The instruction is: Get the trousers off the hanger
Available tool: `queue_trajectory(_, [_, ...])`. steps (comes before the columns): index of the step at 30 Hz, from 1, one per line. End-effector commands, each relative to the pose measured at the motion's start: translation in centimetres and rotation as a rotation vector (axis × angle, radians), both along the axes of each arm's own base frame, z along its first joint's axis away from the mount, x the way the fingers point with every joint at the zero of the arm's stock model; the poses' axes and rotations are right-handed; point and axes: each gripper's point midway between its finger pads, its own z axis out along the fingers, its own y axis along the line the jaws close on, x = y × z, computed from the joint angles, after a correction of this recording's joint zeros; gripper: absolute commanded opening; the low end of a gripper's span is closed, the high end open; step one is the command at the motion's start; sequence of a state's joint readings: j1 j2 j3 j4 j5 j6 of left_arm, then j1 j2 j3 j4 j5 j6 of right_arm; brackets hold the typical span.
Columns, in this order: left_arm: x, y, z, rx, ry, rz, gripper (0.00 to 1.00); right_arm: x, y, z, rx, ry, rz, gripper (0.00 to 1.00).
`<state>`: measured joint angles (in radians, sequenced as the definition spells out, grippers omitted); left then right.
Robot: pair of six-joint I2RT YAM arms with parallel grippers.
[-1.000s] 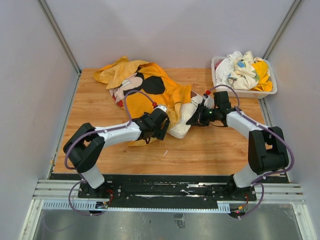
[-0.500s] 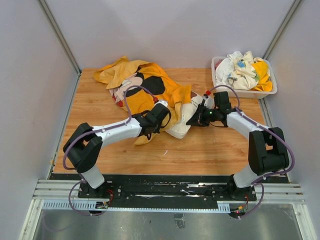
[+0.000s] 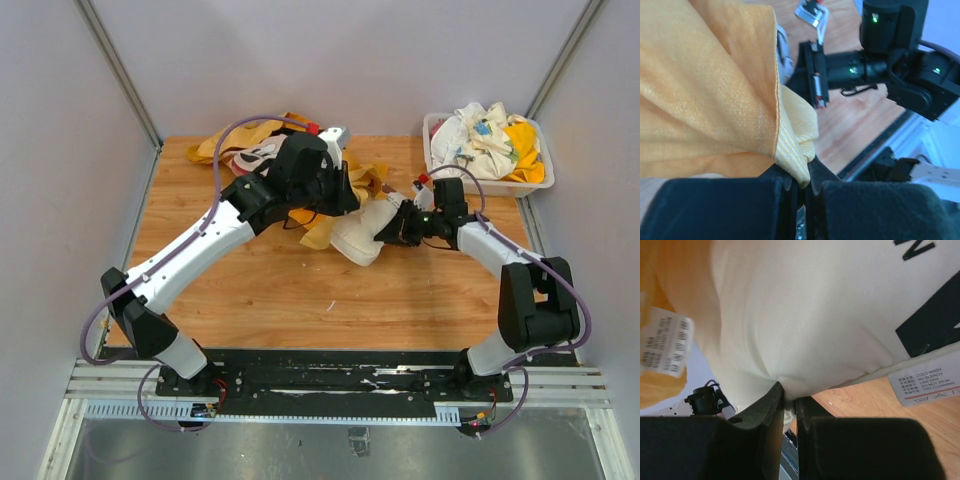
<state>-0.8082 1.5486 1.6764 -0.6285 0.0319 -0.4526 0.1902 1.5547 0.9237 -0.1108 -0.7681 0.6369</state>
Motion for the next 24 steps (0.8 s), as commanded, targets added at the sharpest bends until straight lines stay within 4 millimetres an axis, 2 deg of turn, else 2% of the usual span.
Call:
queue_trajectory(1, [-4.0, -4.1, 3.5, -0.205, 0.119, -0.214, 0.0, 2.7, 0.8, 5.6, 0.095, -0.145, -0.017, 0.13])
queue_trajectory(7, [-5.8, -6.3, 4.4, -0.306, 0.184, -0.313, 0.0, 5.5, 1.6, 9.8, 0.162, -0.233, -0.07, 0.13])
queue_trajectory(11, [-6.9, -7.7, 5.2, -0.372, 0.222, -0.373, 0.0, 6.8, 3.3, 10.9, 0.177, -0.259, -0.069, 0.13])
queue_trajectory(14, [-7.3, -8.2, 4.4, -0.364, 0.244, -0.383, 0.0, 7.6, 4.1, 12.5, 0.217, -0.289, -0.07, 0.13])
queue_trajectory(17, [-7.5, -8.2, 3.7, -0.365, 0.261, -0.384, 0.0, 8.0, 4.0, 14.3, 0.225, -0.348, -0.078, 0.13])
queue_trajectory(19, [-7.3, -8.2, 4.0, -0.352, 0.242, -0.387, 0.0, 7.8, 4.4, 13.9, 0.216, -0.341, -0.065, 0.12])
queue_trajectory(24, [-6.4, -8.8, 7.1, -0.368, 0.179, -0.412, 0.0, 6.0, 8.4, 9.0, 0.186, -0.254, 0.02, 0.11])
